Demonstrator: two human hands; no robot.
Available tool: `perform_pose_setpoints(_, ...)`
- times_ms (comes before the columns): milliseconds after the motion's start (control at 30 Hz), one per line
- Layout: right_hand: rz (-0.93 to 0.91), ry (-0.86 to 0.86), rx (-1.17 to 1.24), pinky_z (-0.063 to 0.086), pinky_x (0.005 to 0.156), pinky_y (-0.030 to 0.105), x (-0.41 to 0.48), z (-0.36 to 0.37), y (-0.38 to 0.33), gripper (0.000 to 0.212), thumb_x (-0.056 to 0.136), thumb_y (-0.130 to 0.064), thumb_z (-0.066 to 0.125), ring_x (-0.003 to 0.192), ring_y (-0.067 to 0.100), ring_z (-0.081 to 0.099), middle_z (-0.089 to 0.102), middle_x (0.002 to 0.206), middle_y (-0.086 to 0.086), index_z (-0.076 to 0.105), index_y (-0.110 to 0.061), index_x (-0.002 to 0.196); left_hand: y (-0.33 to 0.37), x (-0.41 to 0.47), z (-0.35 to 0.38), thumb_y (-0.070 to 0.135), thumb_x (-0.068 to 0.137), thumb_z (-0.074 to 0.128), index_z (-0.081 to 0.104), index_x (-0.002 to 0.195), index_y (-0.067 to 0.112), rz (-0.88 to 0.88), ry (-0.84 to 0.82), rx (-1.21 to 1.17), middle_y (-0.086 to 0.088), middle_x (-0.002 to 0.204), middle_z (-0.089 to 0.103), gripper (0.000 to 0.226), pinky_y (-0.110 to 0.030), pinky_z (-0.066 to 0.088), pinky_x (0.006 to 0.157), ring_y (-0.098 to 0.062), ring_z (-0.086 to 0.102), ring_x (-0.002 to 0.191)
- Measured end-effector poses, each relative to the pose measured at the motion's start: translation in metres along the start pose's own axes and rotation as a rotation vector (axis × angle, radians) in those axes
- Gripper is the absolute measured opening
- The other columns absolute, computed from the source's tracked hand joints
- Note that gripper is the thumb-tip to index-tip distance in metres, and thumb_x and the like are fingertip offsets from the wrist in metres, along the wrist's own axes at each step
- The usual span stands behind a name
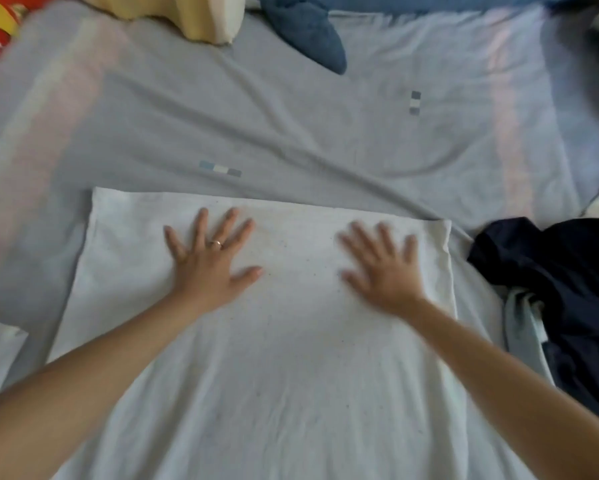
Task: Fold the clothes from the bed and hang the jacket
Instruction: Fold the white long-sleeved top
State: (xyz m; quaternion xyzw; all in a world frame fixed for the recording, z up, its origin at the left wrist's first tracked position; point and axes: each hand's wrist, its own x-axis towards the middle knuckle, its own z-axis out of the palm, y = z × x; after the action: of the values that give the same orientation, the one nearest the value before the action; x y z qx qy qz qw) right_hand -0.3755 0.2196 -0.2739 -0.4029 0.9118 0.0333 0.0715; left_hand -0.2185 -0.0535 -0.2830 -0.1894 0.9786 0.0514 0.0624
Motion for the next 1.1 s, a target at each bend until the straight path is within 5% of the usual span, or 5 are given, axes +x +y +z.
perform_pose_setpoints(167, 0.584, -0.042, 0.046, -0.006, 0.111, 0.066, 0.030, -0.024, 0.072, 0.061, 0.098, -0.052, 0.022, 0.147, 0.029, -0.006, -0.009, 0.160, -0.008, 0.001, -0.034, 0.152, 0.010, 0.017, 0.001, 0.078, 0.074, 0.017, 0.008, 0.150, 0.042, -0.086, 0.063, 0.056, 0.014, 0.159, 0.005, 0.084, -0.076, 0.001, 0.101, -0.031, 0.003, 0.146)
perform_pose_setpoints(367, -0.206, -0.101, 0.002, 0.013, 0.106, 0.071, -0.021, -0.012, -0.003, 0.060, 0.094, -0.062, 0.014, 0.146, 0.032, 0.015, 0.011, 0.159, -0.010, 0.010, -0.041, 0.150, 0.009, 0.015, -0.001, 0.074, 0.075, 0.021, 0.011, 0.150, 0.038, -0.061, 0.035, 0.042, 0.011, 0.160, 0.008, 0.084, -0.078, 0.002, 0.101, -0.033, 0.006, 0.146)
perform_pose_setpoints(567, 0.597, -0.083, 0.101, 0.004, 0.111, 0.068, 0.022, -0.028, 0.067, 0.058, 0.100, -0.049, 0.022, 0.147, 0.032, -0.007, -0.006, 0.160, -0.010, 0.002, -0.035, 0.152, 0.012, 0.016, -0.003, 0.073, 0.075, 0.019, 0.007, 0.150, 0.039, -0.063, 0.043, 0.061, 0.012, 0.160, 0.003, 0.083, -0.077, 0.003, 0.101, -0.032, 0.002, 0.146)
perform_pose_setpoints(767, -0.240, -0.095, -0.011, 0.012, 0.103, 0.074, -0.011, -0.005, -0.014, 0.063, 0.091, -0.061, 0.022, 0.145, 0.038, 0.014, 0.011, 0.160, -0.008, 0.013, -0.040, 0.150, 0.008, 0.017, -0.001, 0.073, 0.074, 0.022, 0.004, 0.150, 0.040, -0.069, 0.019, 0.071, 0.012, 0.160, 0.000, 0.085, -0.077, 0.003, 0.101, -0.031, 0.001, 0.146)
perform_pose_setpoints(1100, 0.426, -0.008, 0.173, -0.007, 0.112, 0.061, 0.016, -0.028, -0.071, 0.063, 0.100, -0.045, 0.023, 0.146, 0.034, -0.008, -0.007, 0.161, -0.002, 0.004, -0.021, 0.154, 0.010, 0.020, -0.008, 0.068, 0.087, 0.028, 0.002, 0.150, 0.039, -0.095, -0.023, 0.061, 0.012, 0.160, -0.004, 0.074, -0.075, -0.003, 0.104, -0.028, -0.004, 0.147)
